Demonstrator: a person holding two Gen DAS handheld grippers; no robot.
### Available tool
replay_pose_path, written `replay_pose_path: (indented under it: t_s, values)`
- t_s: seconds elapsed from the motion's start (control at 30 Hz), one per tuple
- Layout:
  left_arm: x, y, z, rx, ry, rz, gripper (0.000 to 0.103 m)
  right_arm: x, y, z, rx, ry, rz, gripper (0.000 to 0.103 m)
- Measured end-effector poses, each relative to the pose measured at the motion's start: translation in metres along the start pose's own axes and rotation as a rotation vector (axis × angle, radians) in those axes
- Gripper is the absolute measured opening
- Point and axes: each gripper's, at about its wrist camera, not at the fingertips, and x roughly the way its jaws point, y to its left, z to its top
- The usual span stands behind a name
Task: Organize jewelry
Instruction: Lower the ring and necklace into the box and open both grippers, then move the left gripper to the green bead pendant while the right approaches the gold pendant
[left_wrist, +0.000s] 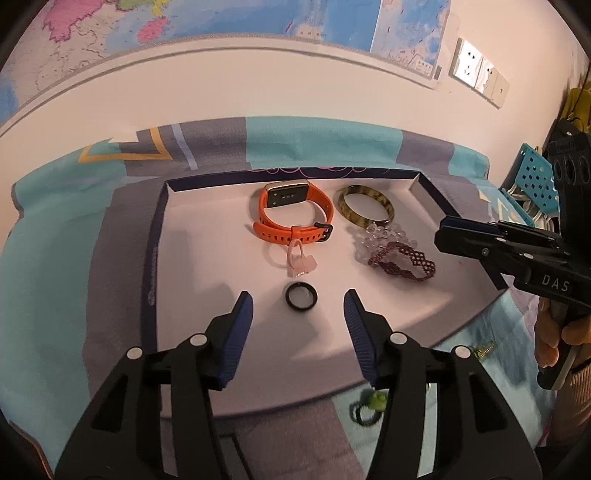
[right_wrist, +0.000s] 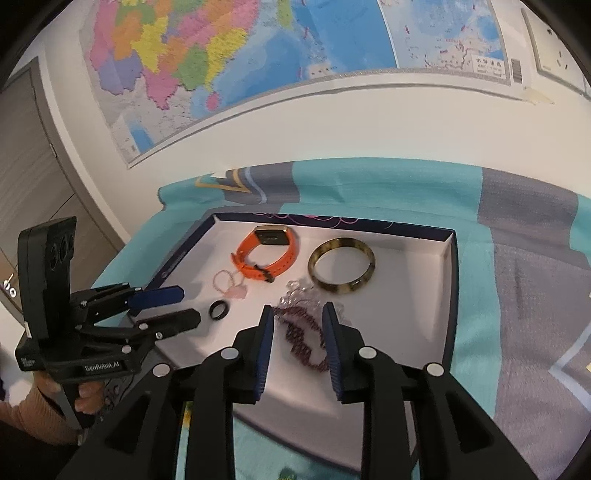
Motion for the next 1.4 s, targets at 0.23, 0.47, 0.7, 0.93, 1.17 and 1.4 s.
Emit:
replay_pose_path:
  t_s: [0.23,0.47,0.7,0.93,1.17,1.4]
  values:
    - [-0.031,0.000,-0.014,0.009,-0.041,-0.064,0.053,-0.027,0.016,-0.015,-0.034,-0.026,0.039,0.026]
    - [-0.053,-0.006,-0.035,0.059,-0.052,-0.095,0.053,-0.041,0.027,-0.038,-0.082,-0.018,-0.001,0.026]
    - [-0.048,-0.009,-0.058,0.079,-0.001,-0.095,0.053,-0.045,0.025,-0.064,-0.065,0.009,-0.019,0.029]
    - [-0.036,-0.019,-0.068,0.103,0.041,-0.100,0.050,-0.040,0.027,-0.080,-0.055,0.039,-0.029,0.030]
    - [-0.026,-0.027,-0.067,0.128,0.064,-0.089,0.047,-0.037,0.037,-0.090,-0.071,0.056,-0.007,0.030]
    - [-0.020,-0.031,-0.065,0.133,0.072,-0.080,0.045,-0.032,0.049,-0.096,-0.086,0.075,0.020,0.030]
